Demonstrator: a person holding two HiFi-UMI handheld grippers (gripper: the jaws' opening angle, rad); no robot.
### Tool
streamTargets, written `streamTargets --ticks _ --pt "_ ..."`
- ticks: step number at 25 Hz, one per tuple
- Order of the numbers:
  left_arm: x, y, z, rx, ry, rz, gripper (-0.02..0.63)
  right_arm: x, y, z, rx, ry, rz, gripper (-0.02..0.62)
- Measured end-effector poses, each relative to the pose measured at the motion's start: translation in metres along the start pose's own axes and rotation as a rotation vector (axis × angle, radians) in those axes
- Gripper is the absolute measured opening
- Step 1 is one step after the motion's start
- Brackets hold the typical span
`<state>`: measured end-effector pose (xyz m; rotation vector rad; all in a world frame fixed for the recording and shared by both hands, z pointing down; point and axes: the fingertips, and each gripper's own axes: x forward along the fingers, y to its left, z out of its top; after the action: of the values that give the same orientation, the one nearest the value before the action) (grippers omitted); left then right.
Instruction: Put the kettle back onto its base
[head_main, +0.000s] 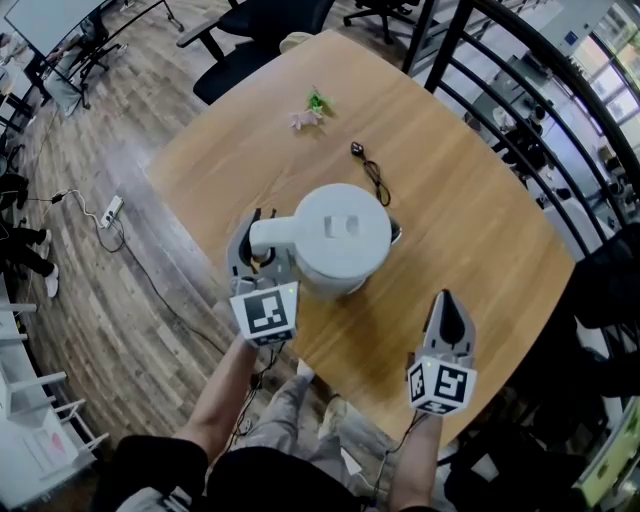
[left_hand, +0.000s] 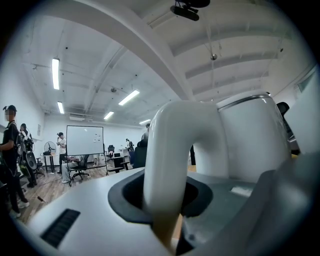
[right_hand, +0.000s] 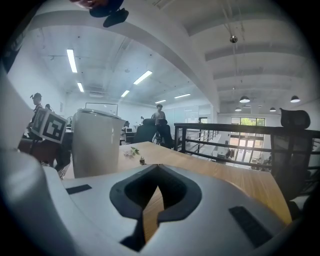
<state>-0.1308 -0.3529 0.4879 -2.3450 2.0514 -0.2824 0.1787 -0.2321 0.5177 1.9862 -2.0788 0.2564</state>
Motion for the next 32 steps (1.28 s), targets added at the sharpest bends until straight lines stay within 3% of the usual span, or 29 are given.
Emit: streamTargets --ticks 19,32 --pt "0.016 -0.021 -0.019 0.004 -0.028 -0.025 0.078 0.001 -0.008 -0.031 0.010 0.041 -0.028 -0.002" --pt "0.000 -0.021 -0.025 -0.015 -0.052 -0.047 0.078 0.002 0.002 -0.040 0.029 0.046 -0.015 -0.002"
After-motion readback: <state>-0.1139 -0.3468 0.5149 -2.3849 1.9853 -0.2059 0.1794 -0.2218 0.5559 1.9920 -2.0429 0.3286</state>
